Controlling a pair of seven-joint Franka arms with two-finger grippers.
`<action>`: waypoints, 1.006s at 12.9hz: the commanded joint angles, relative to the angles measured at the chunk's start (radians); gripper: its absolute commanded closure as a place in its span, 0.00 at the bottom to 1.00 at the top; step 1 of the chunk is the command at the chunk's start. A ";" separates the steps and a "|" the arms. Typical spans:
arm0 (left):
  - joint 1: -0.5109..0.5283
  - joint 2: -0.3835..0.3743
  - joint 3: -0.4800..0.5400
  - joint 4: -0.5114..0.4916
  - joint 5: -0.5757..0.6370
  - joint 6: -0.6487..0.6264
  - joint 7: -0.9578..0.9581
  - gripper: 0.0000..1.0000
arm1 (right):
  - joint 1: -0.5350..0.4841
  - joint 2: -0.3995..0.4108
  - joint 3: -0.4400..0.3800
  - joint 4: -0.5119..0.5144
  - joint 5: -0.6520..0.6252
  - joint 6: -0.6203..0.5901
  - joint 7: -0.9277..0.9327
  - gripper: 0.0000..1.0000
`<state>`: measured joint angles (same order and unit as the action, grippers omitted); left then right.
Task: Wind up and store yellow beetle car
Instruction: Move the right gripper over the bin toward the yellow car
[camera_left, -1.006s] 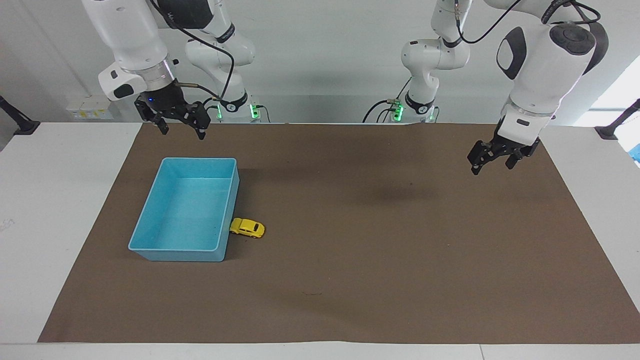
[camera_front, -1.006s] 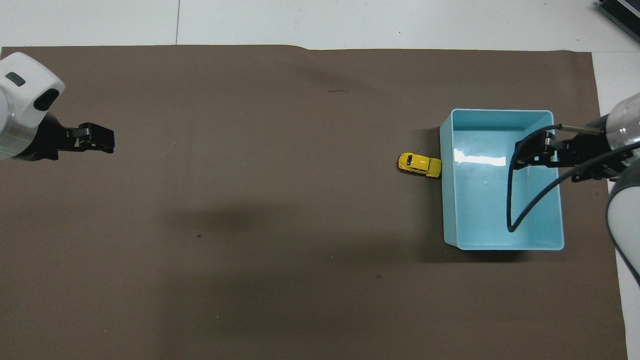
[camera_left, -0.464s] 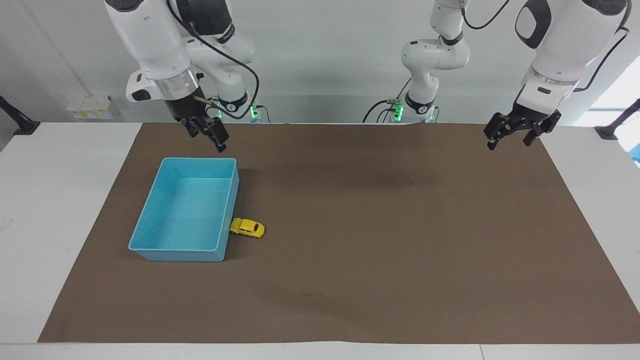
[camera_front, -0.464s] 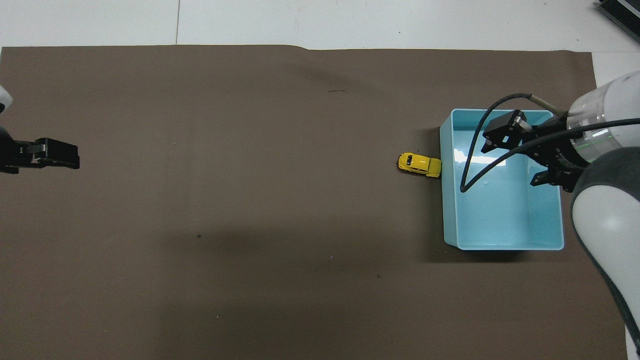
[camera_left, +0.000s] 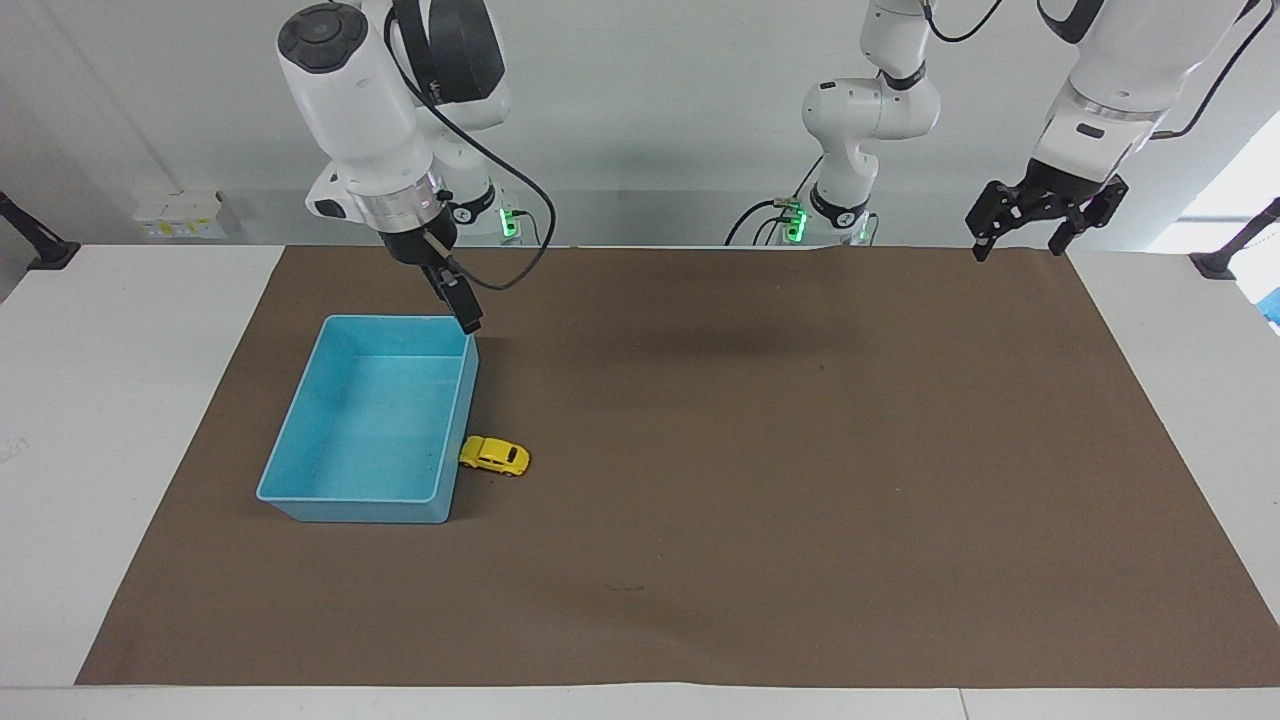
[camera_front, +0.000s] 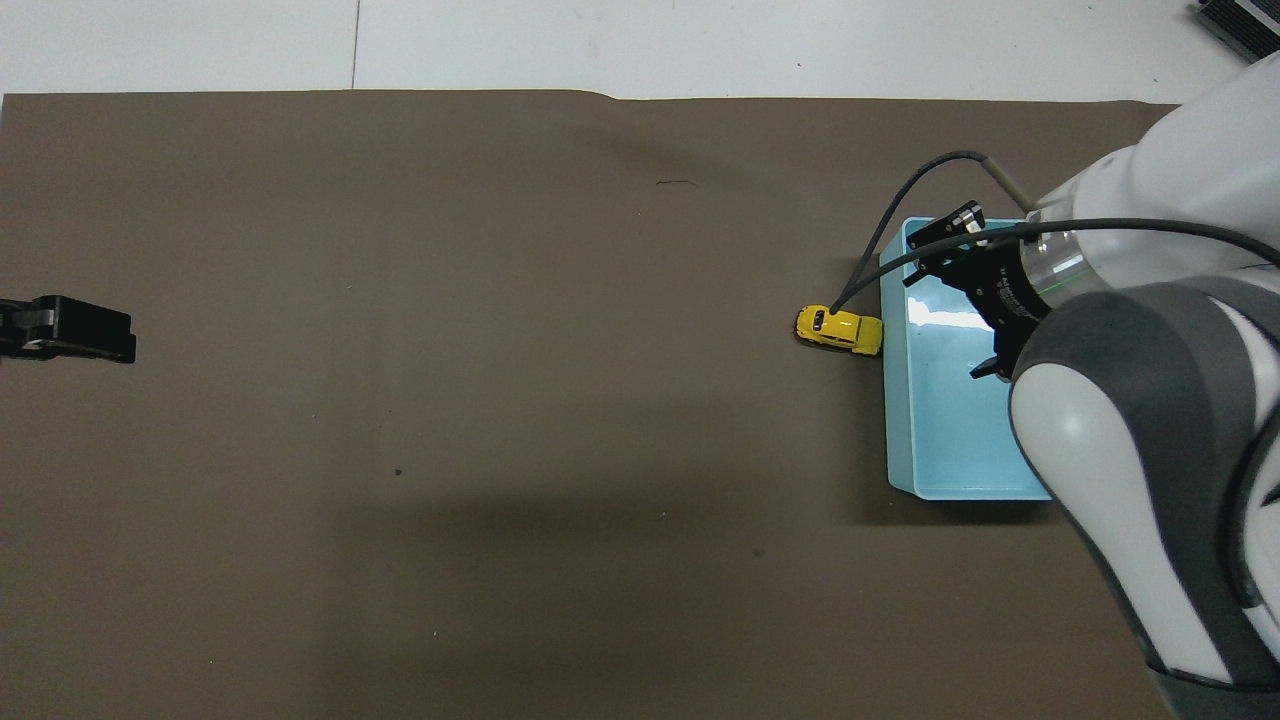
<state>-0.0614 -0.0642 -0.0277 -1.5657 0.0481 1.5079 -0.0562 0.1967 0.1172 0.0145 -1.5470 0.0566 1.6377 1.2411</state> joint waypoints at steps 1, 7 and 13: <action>0.000 -0.017 0.017 0.006 -0.039 -0.022 0.027 0.00 | 0.036 0.038 -0.001 -0.004 -0.049 0.051 0.156 0.00; -0.006 -0.019 0.017 -0.007 -0.073 0.044 0.024 0.00 | 0.041 0.113 -0.001 -0.027 -0.063 0.206 0.389 0.00; -0.005 -0.029 0.019 -0.027 -0.073 0.035 0.030 0.00 | 0.026 0.170 -0.001 -0.053 -0.061 0.300 0.575 0.00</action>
<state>-0.0608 -0.0716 -0.0191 -1.5656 -0.0078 1.5388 -0.0419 0.2345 0.2781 0.0058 -1.5747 0.0082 1.8887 1.7666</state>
